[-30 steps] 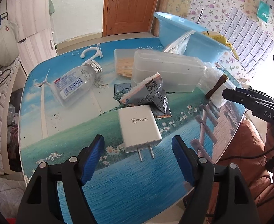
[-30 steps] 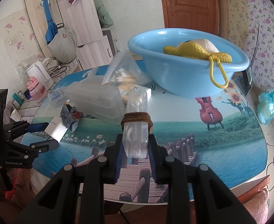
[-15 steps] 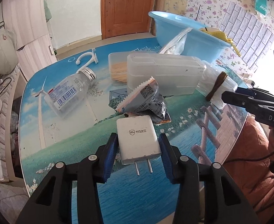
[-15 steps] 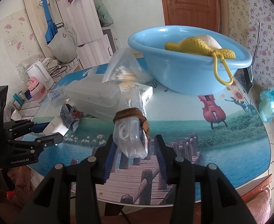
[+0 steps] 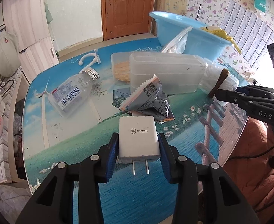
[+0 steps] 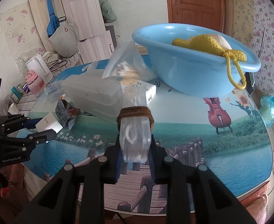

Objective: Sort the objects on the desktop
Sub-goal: 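Grasp the small clear container with the right tool while the left tool grasps the white charger, then carry the clear container and white charger to the basin and release them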

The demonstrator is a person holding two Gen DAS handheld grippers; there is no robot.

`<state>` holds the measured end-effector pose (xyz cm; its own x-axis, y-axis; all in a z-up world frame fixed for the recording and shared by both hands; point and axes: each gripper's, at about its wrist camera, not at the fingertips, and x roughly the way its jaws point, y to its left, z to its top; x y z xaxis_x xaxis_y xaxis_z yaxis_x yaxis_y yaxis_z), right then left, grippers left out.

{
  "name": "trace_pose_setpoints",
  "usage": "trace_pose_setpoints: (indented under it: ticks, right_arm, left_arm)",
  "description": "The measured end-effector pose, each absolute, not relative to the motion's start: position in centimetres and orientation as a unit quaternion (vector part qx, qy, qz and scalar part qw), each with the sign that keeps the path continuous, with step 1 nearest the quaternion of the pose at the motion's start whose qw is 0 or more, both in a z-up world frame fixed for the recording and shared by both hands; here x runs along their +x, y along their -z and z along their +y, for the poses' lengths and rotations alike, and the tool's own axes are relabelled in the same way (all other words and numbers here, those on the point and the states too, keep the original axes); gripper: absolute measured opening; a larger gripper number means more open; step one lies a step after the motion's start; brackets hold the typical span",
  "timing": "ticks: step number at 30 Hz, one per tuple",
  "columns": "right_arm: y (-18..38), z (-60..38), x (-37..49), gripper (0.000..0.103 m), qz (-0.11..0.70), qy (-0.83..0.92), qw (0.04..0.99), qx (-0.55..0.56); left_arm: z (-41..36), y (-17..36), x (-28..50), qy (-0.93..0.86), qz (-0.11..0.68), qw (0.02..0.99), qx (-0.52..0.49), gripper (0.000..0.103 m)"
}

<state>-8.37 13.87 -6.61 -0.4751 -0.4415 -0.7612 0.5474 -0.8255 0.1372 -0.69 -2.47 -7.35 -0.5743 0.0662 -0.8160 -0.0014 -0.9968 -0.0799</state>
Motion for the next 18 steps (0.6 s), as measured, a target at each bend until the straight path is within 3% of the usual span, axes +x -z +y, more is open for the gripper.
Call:
trace_pose_setpoints:
  ticks: [18]
  right_arm:
    - [1.6, 15.5, -6.7, 0.023, 0.034, 0.878, 0.321, 0.353]
  left_arm:
    - [-3.7, 2.7, -0.4, -0.907, -0.048, 0.003, -0.418, 0.04]
